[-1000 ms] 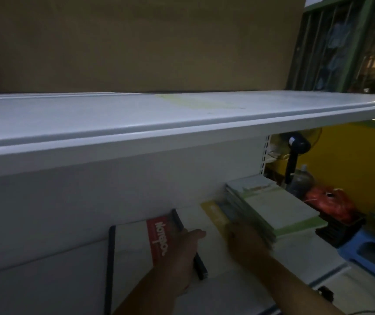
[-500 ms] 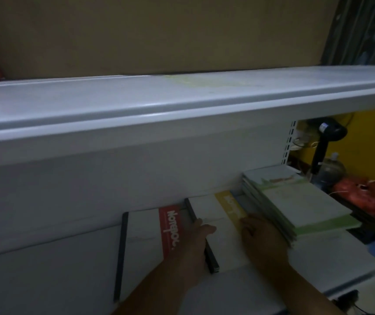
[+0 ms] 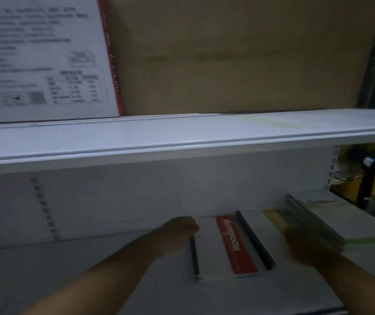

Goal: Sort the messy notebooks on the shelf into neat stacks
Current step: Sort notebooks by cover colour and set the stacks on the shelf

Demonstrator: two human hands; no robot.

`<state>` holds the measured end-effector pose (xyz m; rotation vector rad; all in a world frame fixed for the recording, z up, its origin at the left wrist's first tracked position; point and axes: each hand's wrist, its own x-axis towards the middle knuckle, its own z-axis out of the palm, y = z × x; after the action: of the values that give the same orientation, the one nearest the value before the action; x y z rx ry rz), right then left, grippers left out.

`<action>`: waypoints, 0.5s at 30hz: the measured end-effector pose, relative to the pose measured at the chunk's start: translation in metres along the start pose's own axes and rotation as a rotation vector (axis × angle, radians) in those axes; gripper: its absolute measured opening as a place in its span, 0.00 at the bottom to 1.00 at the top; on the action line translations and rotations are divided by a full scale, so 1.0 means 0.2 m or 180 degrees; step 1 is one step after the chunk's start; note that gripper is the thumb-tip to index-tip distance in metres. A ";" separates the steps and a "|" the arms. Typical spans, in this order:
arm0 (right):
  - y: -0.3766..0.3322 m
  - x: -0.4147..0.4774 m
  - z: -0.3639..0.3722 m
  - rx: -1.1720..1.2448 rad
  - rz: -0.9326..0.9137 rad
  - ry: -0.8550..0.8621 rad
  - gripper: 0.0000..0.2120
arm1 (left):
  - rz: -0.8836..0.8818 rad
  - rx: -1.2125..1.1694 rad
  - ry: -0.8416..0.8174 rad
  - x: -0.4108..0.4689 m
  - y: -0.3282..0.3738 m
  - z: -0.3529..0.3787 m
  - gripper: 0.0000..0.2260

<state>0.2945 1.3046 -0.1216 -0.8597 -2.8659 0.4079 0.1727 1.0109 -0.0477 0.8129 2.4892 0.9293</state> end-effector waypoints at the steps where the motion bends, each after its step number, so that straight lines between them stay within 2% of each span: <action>1: -0.07 0.00 0.00 -0.0025 -0.0225 0.0145 0.17 | -0.0046 0.0110 0.0047 -0.05 -0.07 -0.09 0.20; 2: -0.17 0.02 0.01 -0.0389 -0.0562 0.0308 0.15 | -0.0074 0.0280 0.0145 -0.11 -0.15 -0.19 0.20; 3: -0.28 0.01 -0.01 -0.0646 -0.0647 0.0192 0.12 | -0.0090 0.0560 0.0280 -0.17 -0.23 -0.28 0.21; 5: -0.60 -0.05 0.00 -0.1157 -0.1227 0.0424 0.21 | -0.0155 0.1321 0.0517 -0.33 -0.41 -0.47 0.23; 6: -0.81 -0.13 -0.02 -0.1322 -0.1375 0.0188 0.24 | -0.0234 0.1644 0.0580 -0.42 -0.49 -0.57 0.24; 7: -1.00 -0.19 0.00 -0.1226 -0.1525 0.0312 0.25 | -0.0347 0.1871 0.0639 -0.51 -0.58 -0.67 0.24; 10: -1.55 -0.38 0.12 -0.0929 -0.1988 -0.0364 0.26 | -0.0967 0.2010 0.0860 -0.79 -0.84 -0.92 0.26; 15: -2.31 -0.80 0.37 -0.0686 -0.3083 -0.0886 0.27 | -0.1658 0.1982 0.1235 -1.36 -1.23 -1.13 0.26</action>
<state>0.1726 0.8282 -0.0637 0.6550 -3.1528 0.0948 0.1717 0.5801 -0.0186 0.0945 3.1507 0.1251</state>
